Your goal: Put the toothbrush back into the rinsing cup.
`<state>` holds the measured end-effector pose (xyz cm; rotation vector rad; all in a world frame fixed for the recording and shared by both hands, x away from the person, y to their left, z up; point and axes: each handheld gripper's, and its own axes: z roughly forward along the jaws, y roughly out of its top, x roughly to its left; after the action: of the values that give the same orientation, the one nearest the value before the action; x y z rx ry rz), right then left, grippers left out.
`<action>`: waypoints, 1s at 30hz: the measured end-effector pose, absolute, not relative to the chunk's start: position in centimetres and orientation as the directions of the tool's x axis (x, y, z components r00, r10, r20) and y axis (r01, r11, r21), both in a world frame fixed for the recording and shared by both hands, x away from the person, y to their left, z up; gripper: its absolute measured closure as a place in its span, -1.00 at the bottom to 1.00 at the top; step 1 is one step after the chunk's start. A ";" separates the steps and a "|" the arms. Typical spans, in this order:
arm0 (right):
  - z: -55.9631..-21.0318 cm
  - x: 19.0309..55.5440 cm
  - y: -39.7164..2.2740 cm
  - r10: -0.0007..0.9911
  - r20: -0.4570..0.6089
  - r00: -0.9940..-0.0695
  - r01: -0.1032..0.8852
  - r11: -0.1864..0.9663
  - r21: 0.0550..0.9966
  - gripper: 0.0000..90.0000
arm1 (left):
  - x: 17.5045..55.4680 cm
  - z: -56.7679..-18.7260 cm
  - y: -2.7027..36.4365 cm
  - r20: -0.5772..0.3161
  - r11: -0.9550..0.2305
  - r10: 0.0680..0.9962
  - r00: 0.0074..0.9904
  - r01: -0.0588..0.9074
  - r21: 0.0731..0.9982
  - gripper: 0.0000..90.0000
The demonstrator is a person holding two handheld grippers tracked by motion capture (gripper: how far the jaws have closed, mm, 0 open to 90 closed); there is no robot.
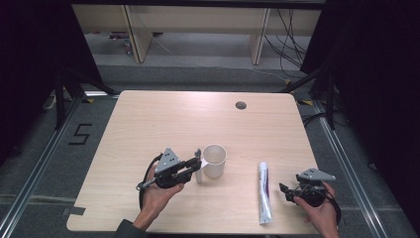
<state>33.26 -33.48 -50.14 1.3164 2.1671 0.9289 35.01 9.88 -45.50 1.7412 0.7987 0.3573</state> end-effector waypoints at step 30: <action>-49.6 32.9 -33.3 0.893 0.006 -0.451 0.597 0.296 0.746 -0.43 | 31.6 -44.5 13.1 -0.172 -0.154 0.668 0.724 0.360 0.920 -0.25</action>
<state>32.93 -33.35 -49.61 1.3318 2.1573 0.9714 31.64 13.06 -44.49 1.7666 0.8139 0.3291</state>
